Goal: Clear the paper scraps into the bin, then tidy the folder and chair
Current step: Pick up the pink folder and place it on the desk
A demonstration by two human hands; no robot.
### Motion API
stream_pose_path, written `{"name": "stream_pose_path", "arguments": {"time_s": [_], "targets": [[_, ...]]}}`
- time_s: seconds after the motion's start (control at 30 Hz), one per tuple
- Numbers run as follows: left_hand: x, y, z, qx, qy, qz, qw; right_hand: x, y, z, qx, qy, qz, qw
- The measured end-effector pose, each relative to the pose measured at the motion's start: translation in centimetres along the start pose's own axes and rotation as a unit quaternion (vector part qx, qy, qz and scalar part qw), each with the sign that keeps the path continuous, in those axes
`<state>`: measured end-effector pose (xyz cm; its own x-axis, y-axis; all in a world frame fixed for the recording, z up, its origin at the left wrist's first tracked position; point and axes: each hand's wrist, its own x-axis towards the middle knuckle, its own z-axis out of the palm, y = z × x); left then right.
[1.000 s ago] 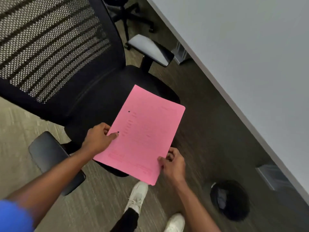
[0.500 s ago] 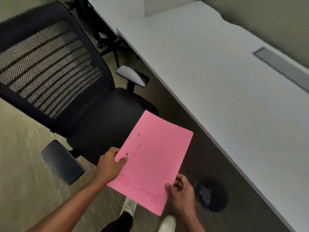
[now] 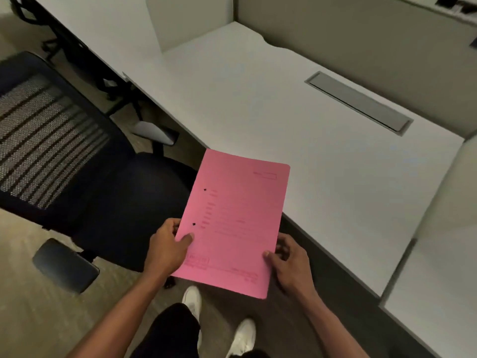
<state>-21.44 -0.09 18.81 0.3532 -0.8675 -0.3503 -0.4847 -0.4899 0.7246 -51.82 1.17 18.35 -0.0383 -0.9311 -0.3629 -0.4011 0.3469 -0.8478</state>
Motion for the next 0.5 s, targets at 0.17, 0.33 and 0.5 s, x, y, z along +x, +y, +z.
{"name": "stream_pose_path", "arguments": {"time_s": [0.17, 0.33, 0.5], "targets": [[-0.2, 2.8, 1.2, -0.003, -0.028, 0.006, 1.0, 0.8, -0.6, -2.8, 0.017, 0.009, 0.023, 1.0], [1.9, 5.1, 1.3, 0.012, -0.059, 0.013, 0.998, 2.4, -1.9, -3.5, 0.036, 0.026, 0.041, 0.998], [6.4, 6.4, 1.0, 0.016, -0.086, 0.019, 0.996, 5.5, -3.6, -2.6, 0.041, 0.049, 0.046, 0.997]]}}
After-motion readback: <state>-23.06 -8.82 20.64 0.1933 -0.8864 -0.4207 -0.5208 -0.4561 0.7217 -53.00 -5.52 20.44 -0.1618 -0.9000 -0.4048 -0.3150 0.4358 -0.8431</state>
